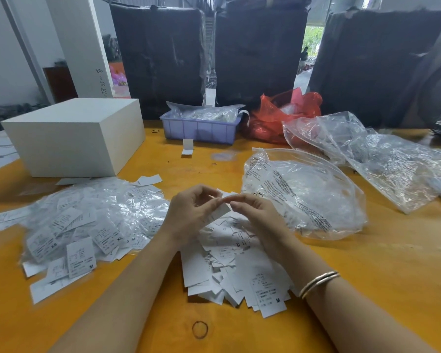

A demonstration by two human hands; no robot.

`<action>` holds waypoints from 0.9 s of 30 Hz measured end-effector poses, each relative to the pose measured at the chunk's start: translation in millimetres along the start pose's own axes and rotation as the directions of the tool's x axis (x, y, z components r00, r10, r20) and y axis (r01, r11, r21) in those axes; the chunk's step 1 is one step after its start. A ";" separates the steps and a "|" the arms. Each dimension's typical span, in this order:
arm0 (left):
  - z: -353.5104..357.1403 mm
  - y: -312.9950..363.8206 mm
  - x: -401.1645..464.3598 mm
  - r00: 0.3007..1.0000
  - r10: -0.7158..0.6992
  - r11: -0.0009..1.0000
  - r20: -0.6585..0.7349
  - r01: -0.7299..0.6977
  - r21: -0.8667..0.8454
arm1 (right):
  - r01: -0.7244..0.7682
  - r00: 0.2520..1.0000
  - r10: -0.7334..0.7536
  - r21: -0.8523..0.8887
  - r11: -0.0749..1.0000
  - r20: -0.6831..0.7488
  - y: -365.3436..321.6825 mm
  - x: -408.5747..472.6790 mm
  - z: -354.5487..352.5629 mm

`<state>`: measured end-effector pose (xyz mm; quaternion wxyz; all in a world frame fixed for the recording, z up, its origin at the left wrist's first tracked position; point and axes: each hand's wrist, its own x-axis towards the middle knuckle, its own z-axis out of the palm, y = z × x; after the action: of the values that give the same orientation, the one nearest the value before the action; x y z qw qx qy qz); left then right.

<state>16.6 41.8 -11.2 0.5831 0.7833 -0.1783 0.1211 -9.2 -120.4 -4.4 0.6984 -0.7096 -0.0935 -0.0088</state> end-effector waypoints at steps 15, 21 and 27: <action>-34.3 -6.0 2.3 0.910 -0.030 0.737 -0.414 0.300 0.606 | -0.315 0.848 -0.280 -0.853 0.415 -0.449 11.8 19.0 -90.2; -35.5 -10.5 1.4 0.926 -0.117 0.478 -0.358 0.368 0.798 | -0.364 0.902 -0.194 -0.922 0.132 -0.385 18.9 27.2 -89.4; -29.7 -8.1 -0.2 0.948 0.007 0.462 -0.319 0.280 0.841 | -0.354 0.831 -0.339 -0.890 0.287 -0.441 18.6 22.7 -88.7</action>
<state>20.3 72.3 -9.6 0.1255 0.9568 0.0569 0.2558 26.3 -205.9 -17.3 0.1259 -0.9454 0.1418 -0.2651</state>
